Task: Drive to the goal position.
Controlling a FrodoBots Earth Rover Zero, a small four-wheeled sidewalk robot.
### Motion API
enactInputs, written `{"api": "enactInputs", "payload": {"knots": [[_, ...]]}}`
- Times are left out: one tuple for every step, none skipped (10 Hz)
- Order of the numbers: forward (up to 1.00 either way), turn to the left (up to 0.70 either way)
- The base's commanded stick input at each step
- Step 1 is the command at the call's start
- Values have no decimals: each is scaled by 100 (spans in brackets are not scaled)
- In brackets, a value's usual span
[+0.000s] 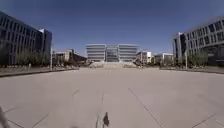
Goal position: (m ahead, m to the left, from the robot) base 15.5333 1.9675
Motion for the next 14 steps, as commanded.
{"api": "enactInputs", "payload": {"knots": [[70,-1],[70,-1],[70,0],[70,0],[70,0],[70,0],[70,0],[70,0],[70,0],[70,0],[70,0],[70,0],[70,0],[70,0]]}}
